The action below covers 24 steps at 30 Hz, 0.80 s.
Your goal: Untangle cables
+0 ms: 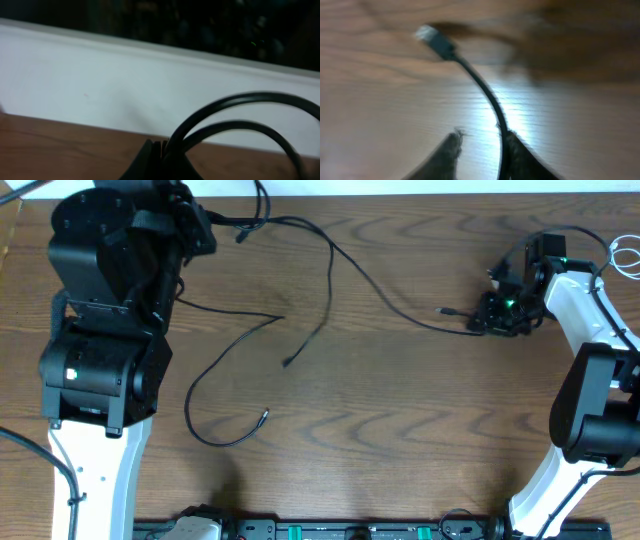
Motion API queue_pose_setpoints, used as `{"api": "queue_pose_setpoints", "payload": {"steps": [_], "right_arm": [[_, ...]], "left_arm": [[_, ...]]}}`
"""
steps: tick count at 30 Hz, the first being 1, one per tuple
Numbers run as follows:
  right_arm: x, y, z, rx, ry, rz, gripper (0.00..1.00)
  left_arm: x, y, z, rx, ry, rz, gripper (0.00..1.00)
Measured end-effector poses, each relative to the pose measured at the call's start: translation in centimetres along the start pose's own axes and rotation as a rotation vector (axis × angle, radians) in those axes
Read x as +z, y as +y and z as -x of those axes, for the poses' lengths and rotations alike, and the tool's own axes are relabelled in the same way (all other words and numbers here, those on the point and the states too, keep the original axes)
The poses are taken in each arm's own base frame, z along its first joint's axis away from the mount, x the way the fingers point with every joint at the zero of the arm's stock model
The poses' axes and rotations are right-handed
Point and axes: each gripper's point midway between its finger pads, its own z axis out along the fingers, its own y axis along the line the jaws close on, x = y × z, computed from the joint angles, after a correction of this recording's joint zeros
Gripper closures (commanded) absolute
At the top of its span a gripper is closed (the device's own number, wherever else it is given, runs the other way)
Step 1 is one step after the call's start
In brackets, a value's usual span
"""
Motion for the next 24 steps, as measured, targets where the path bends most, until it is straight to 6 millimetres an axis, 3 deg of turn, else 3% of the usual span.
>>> {"api": "queue_pose_setpoints", "payload": {"steps": [3,6,12,14,17,24], "right_arm": [[-1.0,2.9,0.3,-0.129,-0.033,0.106,0.34],[-4.2,6.9,1.0,-0.28,-0.132,0.168,0.18],[-13.3,16.7,1.7,-0.59,-0.435,0.245,0.09],[-15.0,19.2,1.4,-0.652,-0.489,0.272,0.09],[-15.3,21.5,0.8,-0.697,-0.504,0.312,0.11],[-13.1,25.8,-0.4,-0.781,-0.469,0.397,0.11]], "left_arm": [[-0.1,-0.9,-1.3,-0.014,0.056,-0.057,0.92],[-0.3,-1.6,-2.1,-0.028,0.096,-0.102,0.92],[-0.6,-3.0,-3.5,-0.061,0.164,-0.185,0.92],[-0.8,-3.5,-3.7,-0.074,0.179,-0.212,0.92],[-1.0,-4.1,-3.9,-0.092,0.194,-0.247,0.92],[-1.5,-5.5,-4.2,-0.177,0.232,-0.323,0.92]]}}
